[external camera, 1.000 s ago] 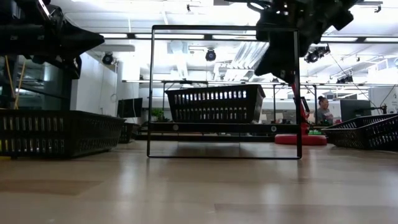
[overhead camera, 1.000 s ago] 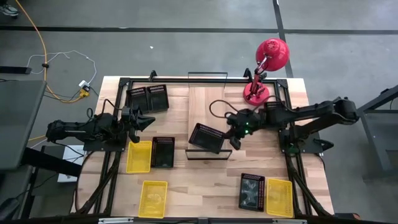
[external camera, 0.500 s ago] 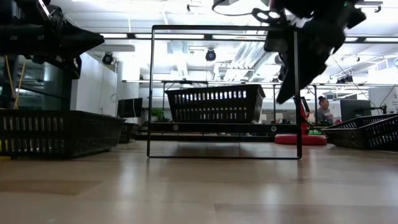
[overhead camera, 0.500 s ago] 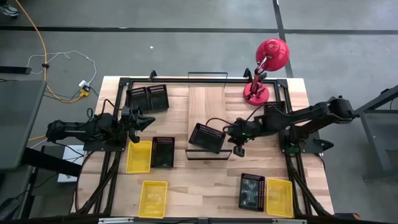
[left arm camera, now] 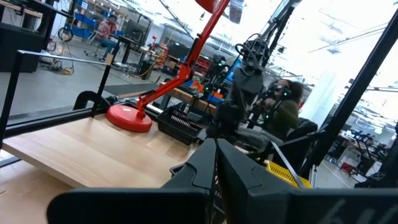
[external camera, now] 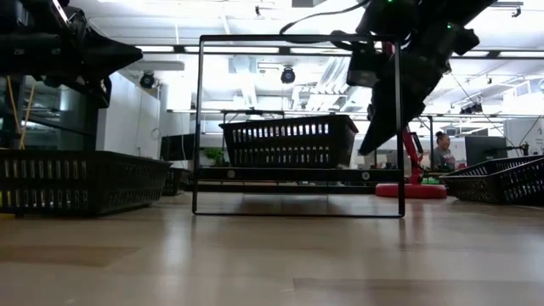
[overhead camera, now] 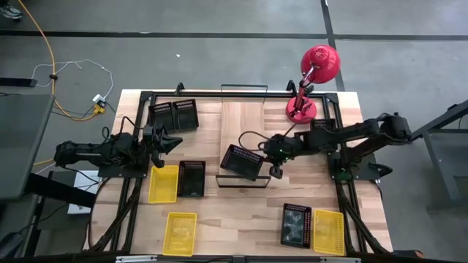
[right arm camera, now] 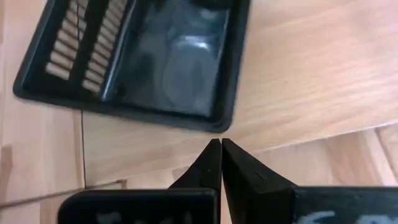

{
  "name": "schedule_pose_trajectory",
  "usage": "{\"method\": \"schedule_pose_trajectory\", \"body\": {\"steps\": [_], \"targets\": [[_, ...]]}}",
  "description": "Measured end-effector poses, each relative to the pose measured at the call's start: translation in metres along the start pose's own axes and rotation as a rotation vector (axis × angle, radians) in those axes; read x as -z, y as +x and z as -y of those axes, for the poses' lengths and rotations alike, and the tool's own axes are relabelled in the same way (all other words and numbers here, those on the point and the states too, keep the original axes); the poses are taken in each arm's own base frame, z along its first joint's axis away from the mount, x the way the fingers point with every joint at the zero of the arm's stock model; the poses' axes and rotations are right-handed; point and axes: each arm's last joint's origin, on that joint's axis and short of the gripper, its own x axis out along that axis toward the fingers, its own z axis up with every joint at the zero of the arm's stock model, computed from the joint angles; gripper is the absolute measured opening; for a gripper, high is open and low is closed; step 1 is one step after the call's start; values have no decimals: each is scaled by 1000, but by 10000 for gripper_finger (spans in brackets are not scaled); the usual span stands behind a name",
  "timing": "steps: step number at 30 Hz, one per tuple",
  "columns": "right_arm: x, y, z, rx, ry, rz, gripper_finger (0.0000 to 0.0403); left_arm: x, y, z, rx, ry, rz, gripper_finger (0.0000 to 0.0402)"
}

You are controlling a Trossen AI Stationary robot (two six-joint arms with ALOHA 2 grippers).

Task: Stack baskets on shelf by color
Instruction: Put the black bin on the shelf

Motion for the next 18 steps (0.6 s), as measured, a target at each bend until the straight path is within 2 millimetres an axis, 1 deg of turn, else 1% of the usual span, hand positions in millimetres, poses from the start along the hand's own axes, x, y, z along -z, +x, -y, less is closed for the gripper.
{"method": "schedule_pose_trajectory", "body": {"steps": [11, 14, 16, 18], "targets": [[-8, -14, 21, 23, 104, 61, 0, 0, 0, 0, 0, 1, 0, 3], [-11, -19, 26, 58, 150, 75, 0, 0, 0, 0, -1, 54, 0, 3], [-18, -26, 29, 75, 188, 106, 0, 0, 0, 0, -1, 85, 1, 3], [-31, -35, 31, 70, 198, 156, 0, -2, 0, 0, -12, 104, 29, 3]]}}
